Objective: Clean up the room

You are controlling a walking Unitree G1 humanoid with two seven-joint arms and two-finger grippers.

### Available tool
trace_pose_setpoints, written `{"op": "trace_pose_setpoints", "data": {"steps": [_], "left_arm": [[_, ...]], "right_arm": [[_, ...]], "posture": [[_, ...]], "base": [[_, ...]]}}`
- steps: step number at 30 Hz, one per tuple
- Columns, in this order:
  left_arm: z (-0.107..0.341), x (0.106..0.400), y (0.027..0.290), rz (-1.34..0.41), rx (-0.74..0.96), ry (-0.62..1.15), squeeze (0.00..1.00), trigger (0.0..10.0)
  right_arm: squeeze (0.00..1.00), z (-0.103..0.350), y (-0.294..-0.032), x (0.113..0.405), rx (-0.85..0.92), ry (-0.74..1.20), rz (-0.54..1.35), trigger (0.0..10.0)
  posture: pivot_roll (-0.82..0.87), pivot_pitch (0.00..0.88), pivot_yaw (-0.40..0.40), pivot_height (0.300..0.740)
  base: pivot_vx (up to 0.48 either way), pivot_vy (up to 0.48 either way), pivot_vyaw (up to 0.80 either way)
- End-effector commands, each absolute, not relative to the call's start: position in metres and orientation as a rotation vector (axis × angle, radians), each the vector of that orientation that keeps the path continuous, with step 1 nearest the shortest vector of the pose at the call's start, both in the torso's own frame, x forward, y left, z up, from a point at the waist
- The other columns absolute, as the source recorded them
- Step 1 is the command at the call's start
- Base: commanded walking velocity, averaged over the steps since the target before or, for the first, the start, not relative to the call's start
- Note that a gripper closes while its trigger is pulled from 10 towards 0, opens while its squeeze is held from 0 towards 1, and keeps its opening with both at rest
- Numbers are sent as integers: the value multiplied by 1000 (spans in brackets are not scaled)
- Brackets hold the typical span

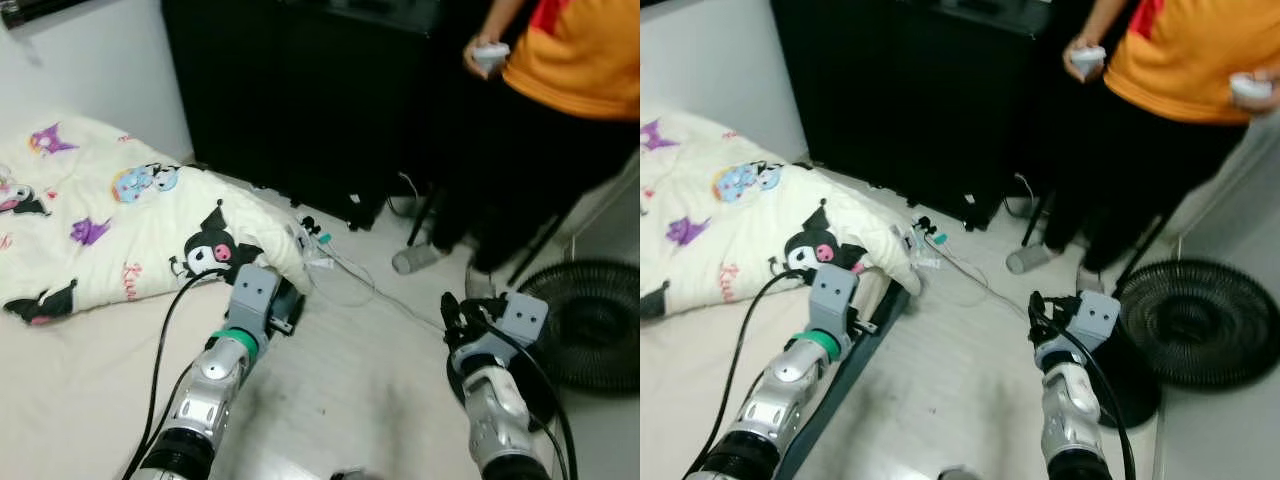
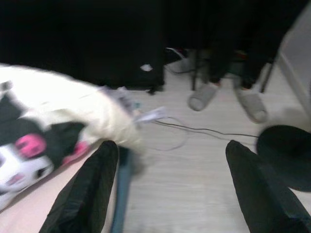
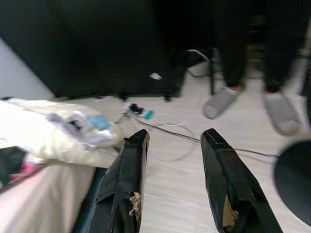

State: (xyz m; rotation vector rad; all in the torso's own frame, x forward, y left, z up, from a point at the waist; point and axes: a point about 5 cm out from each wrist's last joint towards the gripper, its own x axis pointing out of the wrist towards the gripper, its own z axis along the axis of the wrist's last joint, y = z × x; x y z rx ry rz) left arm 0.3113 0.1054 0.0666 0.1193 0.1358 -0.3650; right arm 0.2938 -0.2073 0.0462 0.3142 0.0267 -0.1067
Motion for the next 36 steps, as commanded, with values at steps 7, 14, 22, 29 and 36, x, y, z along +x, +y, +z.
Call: {"op": "trace_pose_setpoints", "data": {"steps": [7, 14, 22, 29, 36], "left_arm": [[63, 313, 105, -320, 155, 146, 0, 10000], [65, 314, 106, -311, 156, 139, 0, 10000], [64, 315, 106, -299, 152, 144, 0, 10000], [62, 316, 106, -292, 142, 164, 0, 10000], [55, 313, 110, -289, 176, 188, 0, 10000]], "right_arm": [[0, 48, -194, 294, 208, 20, -9, 10000], [0, 49, -184, 295, 218, 15, 24, 10000], [0, 47, -186, 294, 207, 24, 24, 10000], [0, 47, -187, 293, 204, 27, 22, 10000], [0, 45, -189, 291, 209, 36, 16, 10000]], "posture": [[-21, 56, 40, 720], [-21, 54, 40, 720], [-26, 50, 39, 720], [-30, 49, 39, 720], [-30, 48, 43, 720]], "base": [[317, 0, 0], [480, 0, 0], [428, 0, 0], [0, 0, 0], [0, 0, 0]]}}
